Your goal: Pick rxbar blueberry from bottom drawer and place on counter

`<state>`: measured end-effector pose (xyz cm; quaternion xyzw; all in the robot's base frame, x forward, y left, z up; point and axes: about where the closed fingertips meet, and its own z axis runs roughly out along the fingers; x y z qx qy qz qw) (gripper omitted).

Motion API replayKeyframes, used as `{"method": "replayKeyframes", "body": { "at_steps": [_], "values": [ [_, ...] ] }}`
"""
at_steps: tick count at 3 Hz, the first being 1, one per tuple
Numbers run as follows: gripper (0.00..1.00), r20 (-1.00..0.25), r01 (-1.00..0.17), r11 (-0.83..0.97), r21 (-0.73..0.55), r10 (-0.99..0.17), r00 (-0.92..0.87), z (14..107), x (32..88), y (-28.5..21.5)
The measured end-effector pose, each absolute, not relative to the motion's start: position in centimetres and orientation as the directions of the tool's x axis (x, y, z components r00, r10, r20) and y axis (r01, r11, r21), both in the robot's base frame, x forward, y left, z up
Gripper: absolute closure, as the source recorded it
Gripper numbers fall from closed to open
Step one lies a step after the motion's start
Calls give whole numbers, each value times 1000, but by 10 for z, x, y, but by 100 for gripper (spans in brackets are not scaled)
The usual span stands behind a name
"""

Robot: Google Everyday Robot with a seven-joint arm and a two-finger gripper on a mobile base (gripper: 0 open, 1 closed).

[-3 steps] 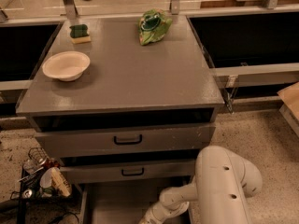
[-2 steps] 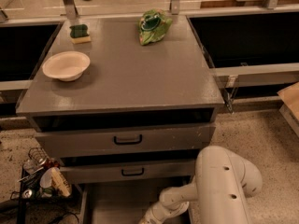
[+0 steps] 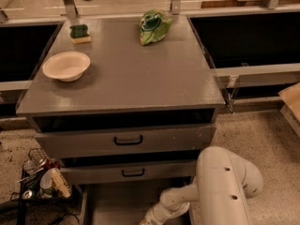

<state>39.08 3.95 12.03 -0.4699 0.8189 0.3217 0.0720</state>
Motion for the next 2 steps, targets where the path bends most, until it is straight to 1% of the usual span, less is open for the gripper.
{"method": "replayKeyframes", "body": {
  "at_steps": [1, 2],
  "values": [
    [15, -420, -816, 351, 459, -723, -548, 120, 391, 40],
    [0, -420, -816, 351, 459, -723, -548, 120, 391, 40]
  ]
}}
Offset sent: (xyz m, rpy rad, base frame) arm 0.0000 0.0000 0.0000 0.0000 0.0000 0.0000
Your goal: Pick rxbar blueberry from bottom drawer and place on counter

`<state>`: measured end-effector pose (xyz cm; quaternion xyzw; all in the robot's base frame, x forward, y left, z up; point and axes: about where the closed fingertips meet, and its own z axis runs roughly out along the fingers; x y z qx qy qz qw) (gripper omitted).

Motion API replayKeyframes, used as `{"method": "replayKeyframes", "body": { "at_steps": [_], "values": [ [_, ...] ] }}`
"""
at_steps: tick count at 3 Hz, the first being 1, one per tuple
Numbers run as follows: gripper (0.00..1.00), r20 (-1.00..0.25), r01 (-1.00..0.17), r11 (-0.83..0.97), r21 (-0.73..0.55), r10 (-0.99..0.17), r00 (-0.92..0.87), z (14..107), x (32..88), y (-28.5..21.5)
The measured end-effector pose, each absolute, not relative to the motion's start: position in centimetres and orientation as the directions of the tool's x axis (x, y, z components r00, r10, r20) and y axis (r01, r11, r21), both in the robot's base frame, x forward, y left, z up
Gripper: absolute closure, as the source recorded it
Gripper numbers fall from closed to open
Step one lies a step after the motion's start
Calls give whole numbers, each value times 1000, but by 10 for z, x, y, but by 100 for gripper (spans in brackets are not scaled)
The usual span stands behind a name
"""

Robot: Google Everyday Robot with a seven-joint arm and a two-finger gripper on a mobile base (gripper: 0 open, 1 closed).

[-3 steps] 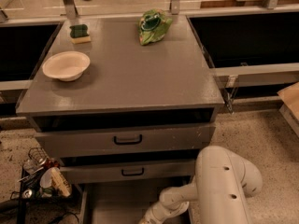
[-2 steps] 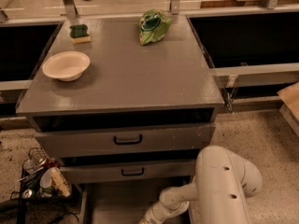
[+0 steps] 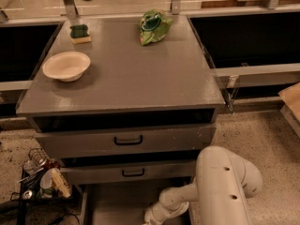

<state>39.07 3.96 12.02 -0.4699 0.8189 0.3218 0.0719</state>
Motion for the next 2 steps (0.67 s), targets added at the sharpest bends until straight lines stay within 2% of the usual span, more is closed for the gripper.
{"method": "replayKeyframes", "body": {
  "at_steps": [2],
  "values": [
    [0, -374, -785, 409, 465, -713, -593, 120, 391, 35]
  ]
}}
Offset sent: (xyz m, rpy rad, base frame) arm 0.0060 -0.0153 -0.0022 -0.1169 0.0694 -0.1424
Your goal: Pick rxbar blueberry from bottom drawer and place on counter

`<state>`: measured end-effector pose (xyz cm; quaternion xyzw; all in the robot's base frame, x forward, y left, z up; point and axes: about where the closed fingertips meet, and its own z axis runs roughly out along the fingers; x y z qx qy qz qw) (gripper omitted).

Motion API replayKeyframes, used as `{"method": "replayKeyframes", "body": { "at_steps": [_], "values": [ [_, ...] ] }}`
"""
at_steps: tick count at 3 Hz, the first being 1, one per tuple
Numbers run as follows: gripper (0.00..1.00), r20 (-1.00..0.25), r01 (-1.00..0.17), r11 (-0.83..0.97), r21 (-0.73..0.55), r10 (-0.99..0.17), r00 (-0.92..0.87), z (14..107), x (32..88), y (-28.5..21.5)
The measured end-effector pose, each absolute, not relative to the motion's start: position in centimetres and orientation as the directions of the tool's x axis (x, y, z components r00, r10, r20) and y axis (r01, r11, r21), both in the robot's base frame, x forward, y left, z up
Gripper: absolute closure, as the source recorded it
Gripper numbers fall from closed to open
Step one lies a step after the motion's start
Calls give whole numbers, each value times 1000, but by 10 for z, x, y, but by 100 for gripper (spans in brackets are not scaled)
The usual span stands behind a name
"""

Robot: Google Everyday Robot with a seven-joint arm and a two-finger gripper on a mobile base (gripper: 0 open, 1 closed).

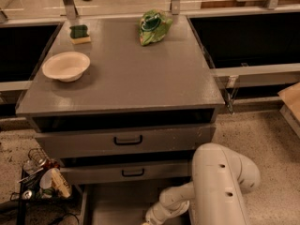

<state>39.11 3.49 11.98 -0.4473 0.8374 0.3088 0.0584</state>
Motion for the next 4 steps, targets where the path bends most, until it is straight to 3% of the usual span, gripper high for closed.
{"method": "replayKeyframes", "body": {
  "at_steps": [2, 4],
  "values": [
    [0, -350, -767, 435, 471, -706, -615, 123, 391, 33],
    [0, -521, -851, 260, 456, -697, -492, 178, 370, 26]
  ]
}}
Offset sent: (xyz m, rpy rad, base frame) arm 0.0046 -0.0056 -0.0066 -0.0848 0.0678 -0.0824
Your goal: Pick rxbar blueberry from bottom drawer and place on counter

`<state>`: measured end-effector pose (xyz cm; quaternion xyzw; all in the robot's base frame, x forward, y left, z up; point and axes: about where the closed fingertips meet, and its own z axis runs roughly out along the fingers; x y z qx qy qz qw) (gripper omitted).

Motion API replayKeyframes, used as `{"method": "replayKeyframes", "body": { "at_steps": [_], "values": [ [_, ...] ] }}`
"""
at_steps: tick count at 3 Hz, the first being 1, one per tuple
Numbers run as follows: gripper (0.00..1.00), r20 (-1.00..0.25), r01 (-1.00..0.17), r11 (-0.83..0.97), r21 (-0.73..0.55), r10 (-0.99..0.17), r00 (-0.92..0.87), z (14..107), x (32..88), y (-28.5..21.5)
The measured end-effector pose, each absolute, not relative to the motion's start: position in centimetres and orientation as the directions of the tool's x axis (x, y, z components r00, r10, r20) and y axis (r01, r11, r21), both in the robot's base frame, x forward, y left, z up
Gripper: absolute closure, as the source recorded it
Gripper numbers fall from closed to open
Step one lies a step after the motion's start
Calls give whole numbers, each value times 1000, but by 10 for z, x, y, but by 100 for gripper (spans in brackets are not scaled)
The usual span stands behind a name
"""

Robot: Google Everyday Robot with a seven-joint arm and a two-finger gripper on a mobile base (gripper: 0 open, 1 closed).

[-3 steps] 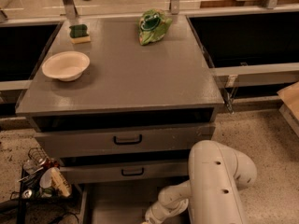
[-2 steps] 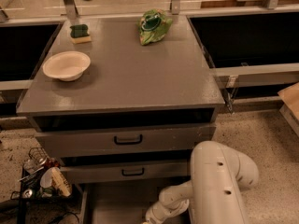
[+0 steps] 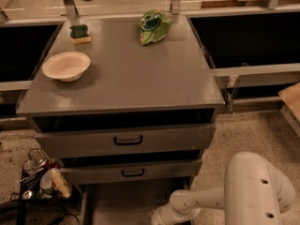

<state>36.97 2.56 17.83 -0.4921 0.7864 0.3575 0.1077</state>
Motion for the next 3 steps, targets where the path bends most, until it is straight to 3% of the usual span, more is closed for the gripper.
{"method": "replayKeyframes", "body": {
  "at_steps": [1, 3],
  "values": [
    [0, -587, -895, 192, 403, -696, -413, 206, 350, 21],
    [0, -605, -893, 213, 397, -671, -429, 213, 350, 10]
  ]
}}
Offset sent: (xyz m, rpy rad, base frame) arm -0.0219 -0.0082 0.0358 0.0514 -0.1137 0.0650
